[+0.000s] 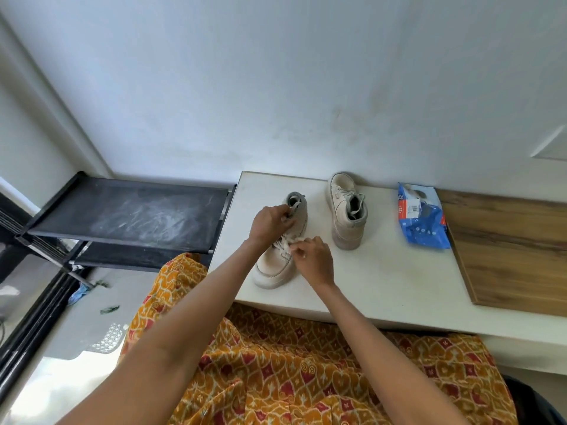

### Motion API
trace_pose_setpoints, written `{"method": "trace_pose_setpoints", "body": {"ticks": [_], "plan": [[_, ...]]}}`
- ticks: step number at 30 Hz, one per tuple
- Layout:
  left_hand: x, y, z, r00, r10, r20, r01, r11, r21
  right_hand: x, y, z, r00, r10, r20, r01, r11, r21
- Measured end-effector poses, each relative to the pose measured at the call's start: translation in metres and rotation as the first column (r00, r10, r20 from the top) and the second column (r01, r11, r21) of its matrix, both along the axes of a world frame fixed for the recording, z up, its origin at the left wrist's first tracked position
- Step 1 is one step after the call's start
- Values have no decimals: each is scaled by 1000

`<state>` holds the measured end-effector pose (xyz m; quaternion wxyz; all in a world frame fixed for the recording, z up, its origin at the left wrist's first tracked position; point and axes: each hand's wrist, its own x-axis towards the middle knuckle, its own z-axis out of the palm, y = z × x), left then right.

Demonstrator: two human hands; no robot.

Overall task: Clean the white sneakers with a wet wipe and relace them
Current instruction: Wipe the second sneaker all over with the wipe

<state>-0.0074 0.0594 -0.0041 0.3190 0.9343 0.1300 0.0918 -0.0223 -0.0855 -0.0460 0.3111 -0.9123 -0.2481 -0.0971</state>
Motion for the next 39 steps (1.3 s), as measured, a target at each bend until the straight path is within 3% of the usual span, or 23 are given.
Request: {"method": "trace_pose_setpoints", "body": {"ticks": [3,5,7,10,13,16,18,22,26,29,32,36,39], "plan": [[1,-2,3,997,70,14,-68,988,-141,16,1,9,974,-148,-173,172,977,129],[-1,6,2,996,87,8,-81,959,-271,34,8,16,908,-271,-319,364,889,280],[-4,15,1,997,75,14,-67,943,-325,42,18,25,887,-306,-347,418,850,319],[-5,13,0,994,93,61,-71,954,-292,33,32,31,925,-288,-247,344,911,228],[-7,5,-1,981,141,132,-89,937,-338,7,28,17,960,-278,8,275,953,124],[-7,0,-2,979,129,155,-83,958,-274,-10,9,-3,968,-64,243,96,988,-120],[-9,0,-2,979,117,169,-70,963,-261,-4,5,2,977,-32,212,55,993,-101],[-14,-2,-3,973,146,180,-79,939,-335,24,21,34,958,-283,34,272,942,197],[-10,0,-3,971,190,143,-125,919,-374,33,28,29,969,-223,-105,238,956,171],[-7,3,-3,977,163,134,-109,933,-344,46,26,27,928,-285,-239,333,923,194],[-6,2,-4,975,160,155,-101,938,-332,58,24,35,946,-259,-197,294,939,178],[-5,5,-6,971,162,176,-95,936,-338,34,20,26,998,-42,-54,54,966,251],[-6,5,-7,971,158,179,-87,933,-349,31,13,23,997,53,52,-63,973,221]]}}
